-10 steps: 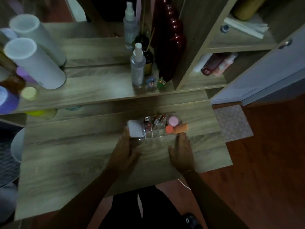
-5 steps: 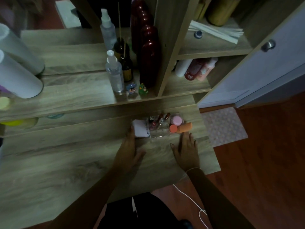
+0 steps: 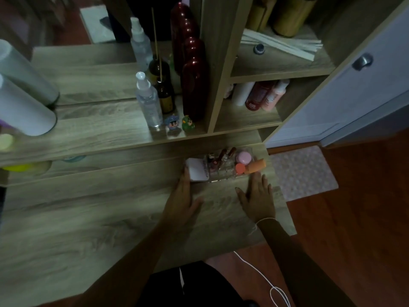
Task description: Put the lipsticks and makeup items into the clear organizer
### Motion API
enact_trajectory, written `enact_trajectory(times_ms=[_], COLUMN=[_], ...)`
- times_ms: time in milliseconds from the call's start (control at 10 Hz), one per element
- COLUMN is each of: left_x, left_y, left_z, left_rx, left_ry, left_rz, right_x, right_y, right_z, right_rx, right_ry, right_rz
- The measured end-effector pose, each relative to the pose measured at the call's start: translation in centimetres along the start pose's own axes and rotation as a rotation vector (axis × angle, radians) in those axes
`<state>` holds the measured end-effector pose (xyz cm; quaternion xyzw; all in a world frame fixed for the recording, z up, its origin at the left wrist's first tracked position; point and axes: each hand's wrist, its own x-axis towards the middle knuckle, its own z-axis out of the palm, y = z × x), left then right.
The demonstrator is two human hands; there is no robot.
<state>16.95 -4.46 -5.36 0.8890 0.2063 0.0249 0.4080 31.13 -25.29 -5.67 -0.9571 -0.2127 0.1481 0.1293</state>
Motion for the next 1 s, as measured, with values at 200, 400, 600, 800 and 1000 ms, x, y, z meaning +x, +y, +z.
enact_trajectory(times_ms=[200,400,600,800,1000], left_x=[0.6,0.7,0.4,-1.1,-3.9], left_y=[0.2,0.3,1.0,0.5,-2.0], left_z=[0.4,0.5,0.3,0.4,0.9], left_rx=[-0.001,-0.012,-0.018,0.069,0.304], left_ry=[0.004,0.001,-0.011,-0.024,-0.081], left_rz=[-0.026,-0.033,-0.054,-0.086,-0.017], right_x=[0.6,0.9,0.9,-0.5,-3.5], right_y=[0.2,0.3,0.1,-0.4,-1.6], right_z=[-0.5,-0.4,-0.2,0.5,1.4], right_rx=[-0.003,-0.008,0.063,0.161,0.118], right_ry=[0.004,-0.002,0.003,0.065,0.072], right_rz=[-0.002,0.0,0.009,0.053,0.085])
